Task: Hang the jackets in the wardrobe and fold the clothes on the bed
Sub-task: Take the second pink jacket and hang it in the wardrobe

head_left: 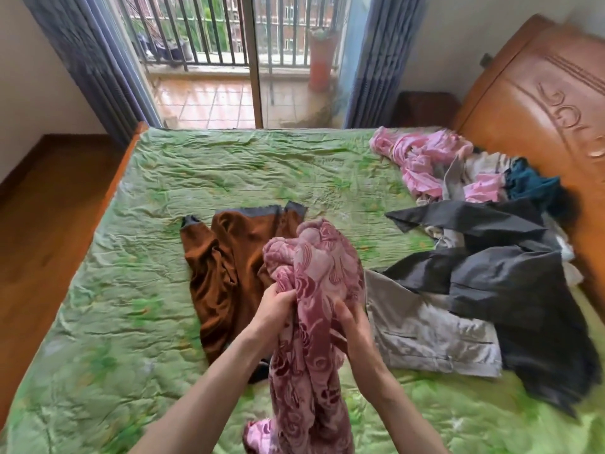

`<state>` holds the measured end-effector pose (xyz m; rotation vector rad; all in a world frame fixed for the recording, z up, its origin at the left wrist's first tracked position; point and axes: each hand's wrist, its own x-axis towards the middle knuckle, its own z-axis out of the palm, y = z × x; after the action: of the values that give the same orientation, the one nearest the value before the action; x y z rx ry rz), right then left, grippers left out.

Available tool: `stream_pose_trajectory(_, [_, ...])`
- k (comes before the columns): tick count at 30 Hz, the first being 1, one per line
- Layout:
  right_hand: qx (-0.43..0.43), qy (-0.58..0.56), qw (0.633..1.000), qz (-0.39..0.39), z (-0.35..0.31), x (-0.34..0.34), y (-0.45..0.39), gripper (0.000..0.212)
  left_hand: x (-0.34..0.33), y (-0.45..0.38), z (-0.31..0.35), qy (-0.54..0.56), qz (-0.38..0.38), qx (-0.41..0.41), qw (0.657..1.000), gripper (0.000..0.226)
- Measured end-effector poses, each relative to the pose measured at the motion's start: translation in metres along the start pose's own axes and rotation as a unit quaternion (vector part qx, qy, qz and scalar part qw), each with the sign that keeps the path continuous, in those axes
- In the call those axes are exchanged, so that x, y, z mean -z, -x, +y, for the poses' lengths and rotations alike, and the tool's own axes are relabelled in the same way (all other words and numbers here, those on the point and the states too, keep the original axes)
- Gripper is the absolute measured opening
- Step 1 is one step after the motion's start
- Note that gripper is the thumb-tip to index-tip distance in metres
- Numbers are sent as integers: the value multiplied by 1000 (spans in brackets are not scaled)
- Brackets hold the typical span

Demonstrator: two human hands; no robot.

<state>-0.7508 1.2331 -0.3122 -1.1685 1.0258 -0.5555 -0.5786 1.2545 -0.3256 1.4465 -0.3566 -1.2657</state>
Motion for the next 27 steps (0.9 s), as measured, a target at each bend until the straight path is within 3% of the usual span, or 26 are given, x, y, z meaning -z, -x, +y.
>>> stream_pose_trajectory(2, [21,26,999,20,-9,2,-2,99,-1,16,1,-21,-11,-28,999,19])
stream_pose_trajectory(5, [90,55,993,49,-23,2,0,68,-13,40,8,-26,5,-65,998,27])
stream_pose_trajectory(7, [110,72,989,67,-30,3,-1,72,-24,55,18,33,43,-84,995,37])
stream_pose_trajectory(9, [112,76,990,42,-38,7,-1,85,-36,69,37,146,45,-67,986,41])
stream_pose_trajectory(11, [105,92,990,25,-46,14,3,88,-40,78,54,191,69,-74,976,42])
stream_pose_trajectory(14, [111,115,987,-17,-61,23,7,63,-35,90,68,112,119,-134,977,56])
stream_pose_trajectory(17, [108,54,991,-51,-80,17,12,23,-29,108,77,78,157,-144,974,32])
stream_pose_trajectory(18, [115,39,992,-45,-83,13,11,23,-26,115,80,87,160,-142,973,27])
stream_pose_trajectory(22, [138,60,988,-33,-97,-3,11,62,-7,136,88,77,176,-170,967,20])
stream_pose_trajectory(25, [189,125,973,-32,-111,-10,11,45,13,143,92,18,189,-209,959,26])
stream_pose_trajectory(27, [222,149,963,-25,-121,-18,14,29,28,146,96,-5,167,-235,957,54])
